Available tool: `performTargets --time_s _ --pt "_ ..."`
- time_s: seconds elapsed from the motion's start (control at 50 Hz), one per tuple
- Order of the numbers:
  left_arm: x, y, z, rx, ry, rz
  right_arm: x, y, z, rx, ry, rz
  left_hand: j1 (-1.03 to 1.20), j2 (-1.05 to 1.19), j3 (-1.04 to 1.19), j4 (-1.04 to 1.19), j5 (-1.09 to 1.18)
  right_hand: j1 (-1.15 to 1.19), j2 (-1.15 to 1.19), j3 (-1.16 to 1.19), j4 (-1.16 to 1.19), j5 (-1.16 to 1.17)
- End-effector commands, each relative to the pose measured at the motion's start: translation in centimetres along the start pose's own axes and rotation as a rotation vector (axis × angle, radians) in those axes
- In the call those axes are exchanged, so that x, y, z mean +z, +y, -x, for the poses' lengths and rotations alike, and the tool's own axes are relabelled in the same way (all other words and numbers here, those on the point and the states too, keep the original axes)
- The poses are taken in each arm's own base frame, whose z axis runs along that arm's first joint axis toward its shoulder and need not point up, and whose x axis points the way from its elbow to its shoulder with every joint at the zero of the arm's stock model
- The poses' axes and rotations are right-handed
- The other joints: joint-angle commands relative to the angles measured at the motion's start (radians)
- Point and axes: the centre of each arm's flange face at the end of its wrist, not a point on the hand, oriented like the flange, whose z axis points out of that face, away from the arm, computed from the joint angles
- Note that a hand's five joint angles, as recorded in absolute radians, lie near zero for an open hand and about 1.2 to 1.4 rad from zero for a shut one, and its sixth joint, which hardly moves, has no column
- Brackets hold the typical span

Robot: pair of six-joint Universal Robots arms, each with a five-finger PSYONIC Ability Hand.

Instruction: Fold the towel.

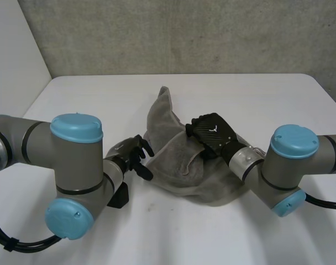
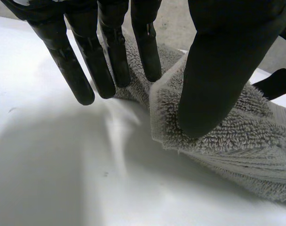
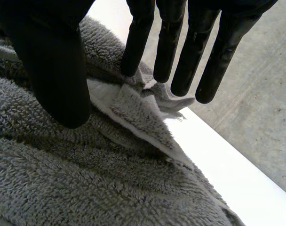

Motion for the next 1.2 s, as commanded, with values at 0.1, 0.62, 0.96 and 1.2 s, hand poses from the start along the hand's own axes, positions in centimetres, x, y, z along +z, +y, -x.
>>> performTargets --time_s 0.1,0.62,0.96,1.2 --pt "0.1 0.2 0.1 -0.003 -0.002 0.007 0.8 1.1 0.4 -0.034 -0.013 0.006 0.263 0.263 0.263 0.265 0.271 0.178 0.270 0.271 0.271 0.280" --pt "0.6 -0.7 -1.1 0.004 0.039 -0.026 1.5 -1.0 -0.9 -0.045 0.006 -0.013 0.750 0.750 0.750 0.753 0.758 0.676 0.769 0.769 0.769 0.778" --pt "-9.9 -20.0 -5.3 0.106 0.181 -0.560 -5.8 -21.7 -11.9 -0.020 0.231 -0.323 0.750 0.750 0.750 0.753 0.758 0.676 0.769 0.769 0.769 0.778" --pt "-16.0 -22.6 -6.7 0.336 0.143 -0.594 -12.3 -26.9 -14.8 -0.048 0.319 -0.205 0.750 0.750 0.750 0.753 0.758 0.676 0.769 0.769 0.769 0.778"
